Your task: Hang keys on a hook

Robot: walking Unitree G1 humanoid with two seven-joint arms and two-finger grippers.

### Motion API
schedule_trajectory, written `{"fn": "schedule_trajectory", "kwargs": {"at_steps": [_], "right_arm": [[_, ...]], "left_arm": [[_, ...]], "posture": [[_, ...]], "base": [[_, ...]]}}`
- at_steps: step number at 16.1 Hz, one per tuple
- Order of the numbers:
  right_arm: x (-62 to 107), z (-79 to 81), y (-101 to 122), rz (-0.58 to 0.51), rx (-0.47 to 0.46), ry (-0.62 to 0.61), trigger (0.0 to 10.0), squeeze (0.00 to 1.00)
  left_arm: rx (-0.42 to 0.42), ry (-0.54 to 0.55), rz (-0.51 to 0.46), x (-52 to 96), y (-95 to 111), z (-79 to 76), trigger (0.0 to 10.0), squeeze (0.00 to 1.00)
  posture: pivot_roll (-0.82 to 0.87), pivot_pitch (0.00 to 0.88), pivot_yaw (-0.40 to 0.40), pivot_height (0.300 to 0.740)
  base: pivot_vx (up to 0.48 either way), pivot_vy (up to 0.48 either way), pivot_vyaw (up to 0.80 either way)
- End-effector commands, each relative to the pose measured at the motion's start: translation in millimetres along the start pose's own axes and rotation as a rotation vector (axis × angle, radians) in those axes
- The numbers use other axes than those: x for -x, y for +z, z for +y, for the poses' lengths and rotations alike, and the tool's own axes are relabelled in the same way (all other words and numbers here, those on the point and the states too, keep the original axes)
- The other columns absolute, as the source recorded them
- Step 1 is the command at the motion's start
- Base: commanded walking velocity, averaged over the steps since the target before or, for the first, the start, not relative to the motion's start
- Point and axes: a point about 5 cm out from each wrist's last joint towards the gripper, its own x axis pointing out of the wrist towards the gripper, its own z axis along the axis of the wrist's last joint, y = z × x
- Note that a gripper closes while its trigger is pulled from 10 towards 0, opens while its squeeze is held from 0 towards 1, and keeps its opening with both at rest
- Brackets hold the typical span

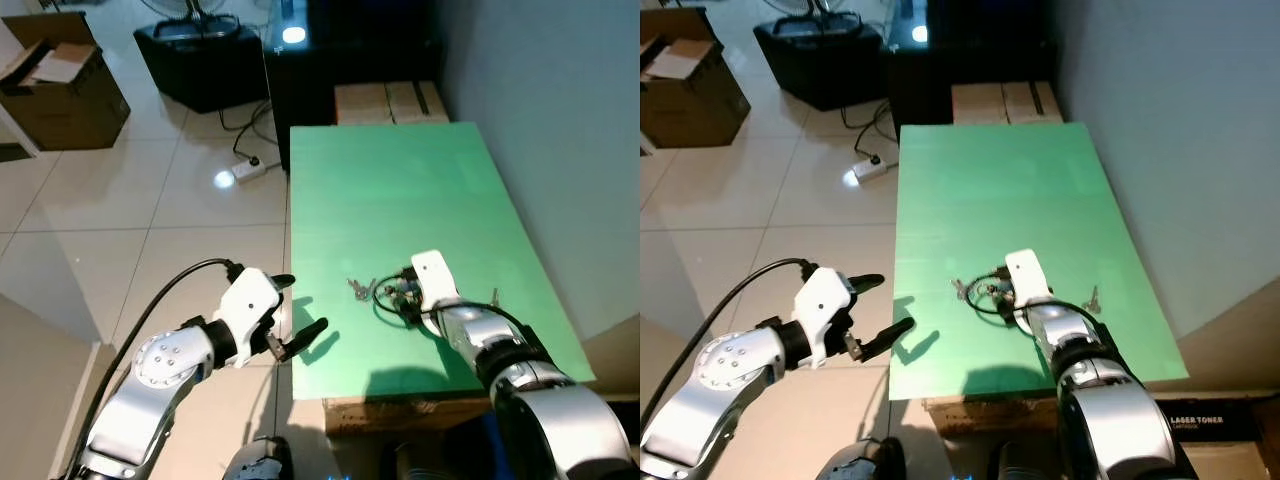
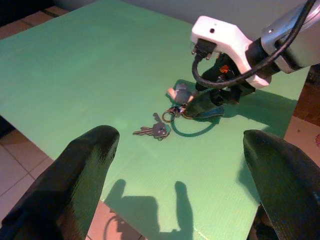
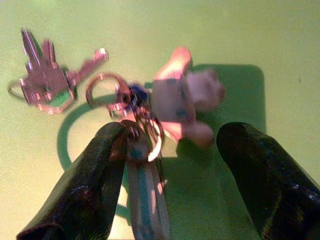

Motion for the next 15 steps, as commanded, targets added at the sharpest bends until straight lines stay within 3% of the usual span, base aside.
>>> {"fn": "schedule_trajectory", "kwargs": {"at_steps": [1,4,5,6,7,12,15], "right_arm": [[-0.4,1.1,5,-0.025,-0.031,-0.009,10.0,0.00],[-1.5,6.9,3,-0.026,-0.046,0.008,10.0,0.00],[-1.9,9.3,2,-0.026,-0.056,0.024,7.4,0.00],[-2.3,11.5,0,-0.025,-0.072,0.031,3.3,0.00],[-2.4,12.4,0,-0.027,-0.073,0.036,0.3,0.00],[-2.5,13.0,-2,-0.029,-0.070,0.042,0.0,0.00],[-2.4,13.1,-2,-0.030,-0.072,0.049,0.0,0.00]], "left_arm": [[-0.004,0.012,0.011,5.8,0,0.6,10.0,0.00],[-0.009,0.012,0.023,12.1,1,1.0,10.0,0.00],[-0.010,0.012,0.025,13.4,1,1.2,10.0,0.00],[-0.013,0.007,0.027,14.9,2,0.9,10.0,0.00],[-0.014,0.004,0.027,15.1,3,-0.2,10.0,0.00],[0.005,-0.015,0.041,1.0,-10,-23.5,10.0,0.00],[0.004,-0.014,0.041,0.0,-10,-24.9,10.0,0.00]], "posture": [[0.11,0.222,0.060,0.740],[0.13,0.228,0.069,0.740],[0.13,0.228,0.072,0.740],[0.13,0.230,0.075,0.740],[0.13,0.230,0.076,0.740],[0.12,0.225,0.076,0.740],[0.12,0.222,0.078,0.740]], "base": [[0.000,0.000,0.00],[0.000,0.000,0.00],[0.000,0.000,0.00],[0.000,0.000,0.00],[0.000,0.000,0.00],[0.000,0.000,0.00],[0.000,0.000,0.00]]}}
